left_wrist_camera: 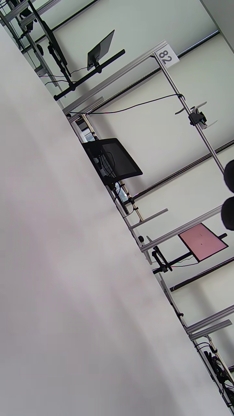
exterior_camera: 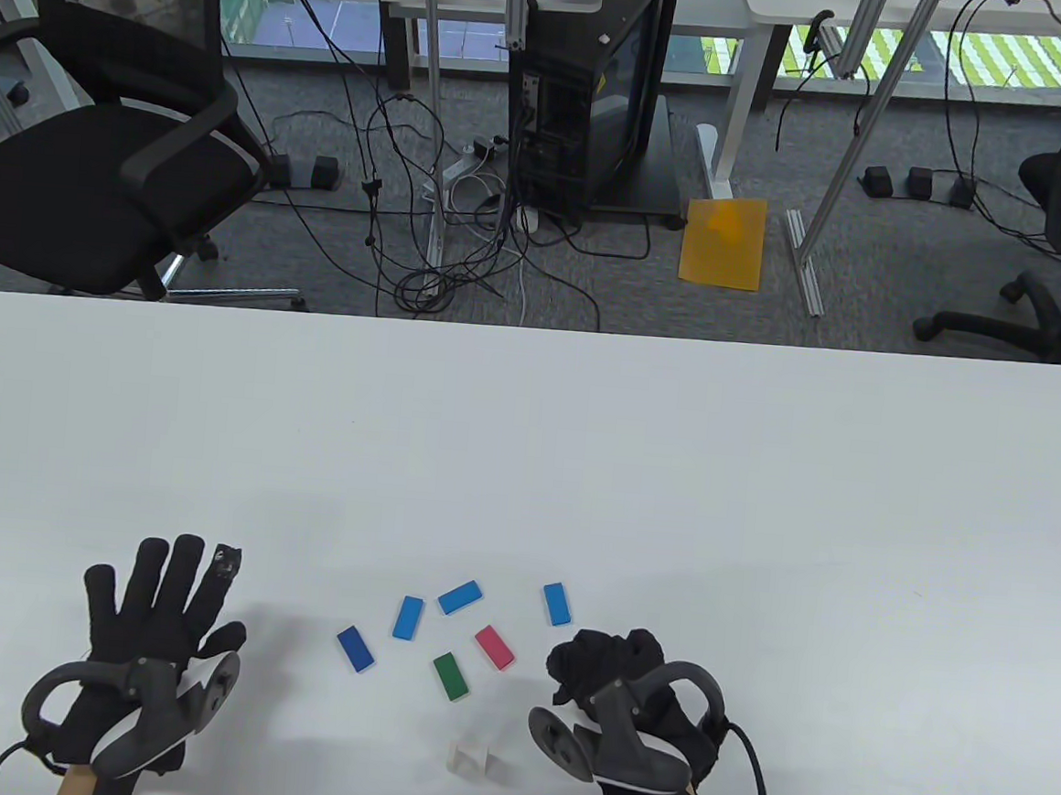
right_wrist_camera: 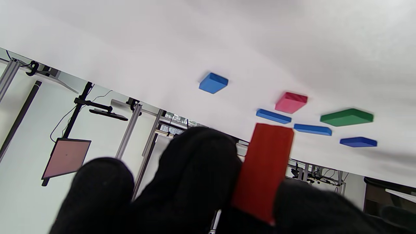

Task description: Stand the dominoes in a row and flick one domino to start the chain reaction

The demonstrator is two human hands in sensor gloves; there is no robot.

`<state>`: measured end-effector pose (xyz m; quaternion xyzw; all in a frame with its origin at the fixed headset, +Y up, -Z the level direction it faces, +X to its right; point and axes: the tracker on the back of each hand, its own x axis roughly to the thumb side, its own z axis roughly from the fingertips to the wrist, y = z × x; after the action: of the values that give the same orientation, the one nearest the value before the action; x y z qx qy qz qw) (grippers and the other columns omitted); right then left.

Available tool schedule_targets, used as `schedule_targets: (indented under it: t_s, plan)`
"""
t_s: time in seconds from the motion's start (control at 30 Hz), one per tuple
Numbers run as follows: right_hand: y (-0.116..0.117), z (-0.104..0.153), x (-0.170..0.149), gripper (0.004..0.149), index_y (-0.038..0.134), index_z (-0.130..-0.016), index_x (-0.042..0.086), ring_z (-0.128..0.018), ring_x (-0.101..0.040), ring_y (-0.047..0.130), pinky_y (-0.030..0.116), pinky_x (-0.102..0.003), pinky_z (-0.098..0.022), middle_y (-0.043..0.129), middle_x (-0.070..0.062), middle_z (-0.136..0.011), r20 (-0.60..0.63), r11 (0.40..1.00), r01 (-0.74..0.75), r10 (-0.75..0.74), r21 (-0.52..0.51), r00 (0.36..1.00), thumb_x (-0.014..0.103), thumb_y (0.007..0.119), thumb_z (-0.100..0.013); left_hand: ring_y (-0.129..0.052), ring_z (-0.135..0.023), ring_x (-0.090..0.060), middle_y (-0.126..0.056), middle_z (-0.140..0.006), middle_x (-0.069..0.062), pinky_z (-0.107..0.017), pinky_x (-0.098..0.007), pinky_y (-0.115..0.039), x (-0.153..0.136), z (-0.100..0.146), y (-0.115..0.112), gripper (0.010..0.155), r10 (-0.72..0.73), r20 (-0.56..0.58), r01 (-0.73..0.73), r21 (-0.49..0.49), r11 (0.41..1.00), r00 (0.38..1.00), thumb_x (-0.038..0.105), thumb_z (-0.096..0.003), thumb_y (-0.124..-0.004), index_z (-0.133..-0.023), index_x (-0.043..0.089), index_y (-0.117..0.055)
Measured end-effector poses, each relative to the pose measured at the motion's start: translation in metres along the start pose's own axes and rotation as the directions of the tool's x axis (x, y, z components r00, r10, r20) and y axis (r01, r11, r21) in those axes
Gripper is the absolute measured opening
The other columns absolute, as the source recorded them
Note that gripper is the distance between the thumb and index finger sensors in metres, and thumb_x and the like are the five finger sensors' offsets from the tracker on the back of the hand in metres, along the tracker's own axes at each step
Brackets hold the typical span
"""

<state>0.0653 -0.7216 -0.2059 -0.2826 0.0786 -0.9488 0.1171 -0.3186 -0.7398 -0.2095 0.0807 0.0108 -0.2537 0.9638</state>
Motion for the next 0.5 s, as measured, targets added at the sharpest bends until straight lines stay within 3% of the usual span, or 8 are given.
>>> schedule_targets:
  t_s: [0.17, 0.27, 0.5]
  plan:
    - [-0.002, 0.008, 0.018, 0.052, 0.078, -0.083, 0.022, -0.049, -0.011, 0.100, 0.077, -0.055, -0.052, 0.092, -0.007, -0.079, 0.095, 1.000, -0.015, 0.013, 0.018, 0.995, 0.042, 0.082, -0.036, -0.047, -0.122, -0.025, -0.044, -0.129, 0.009, -0.084, -0.062, -0.038, 0.000, 0.000, 0.000, 0.073, -0.003, -0.001, 0.003, -0.003, 1.000, 1.000, 0.070, -0.0487, -0.026, -0.116, 0.043, -0.020]
    - [-0.003, 0.008, 0.029, 0.065, 0.074, -0.092, 0.013, -0.047, -0.007, 0.099, 0.078, -0.051, -0.051, 0.092, -0.005, -0.079, 0.130, 0.999, -0.037, 0.032, 0.033, 0.991, 0.042, 0.084, -0.034, -0.047, -0.122, -0.025, -0.044, -0.129, 0.009, -0.084, -0.062, -0.038, 0.000, 0.000, 0.000, 0.073, 0.000, 0.002, 0.000, 0.001, 1.000, 1.000, 0.070, -0.0486, -0.026, -0.116, 0.043, -0.020]
    - [0.004, 0.012, 0.045, 0.077, 0.069, -0.098, 0.002, -0.044, -0.003, 0.097, 0.081, -0.047, -0.047, 0.091, -0.005, -0.078, 0.180, 0.998, -0.016, 0.004, 0.064, 0.984, 0.043, 0.083, -0.034, -0.047, -0.122, -0.025, -0.044, -0.129, 0.009, -0.084, -0.062, -0.038, 0.000, 0.000, -0.001, 0.074, 0.000, -0.001, 0.000, 0.001, 1.000, 1.000, 0.071, -0.0486, -0.026, -0.116, 0.042, -0.019]
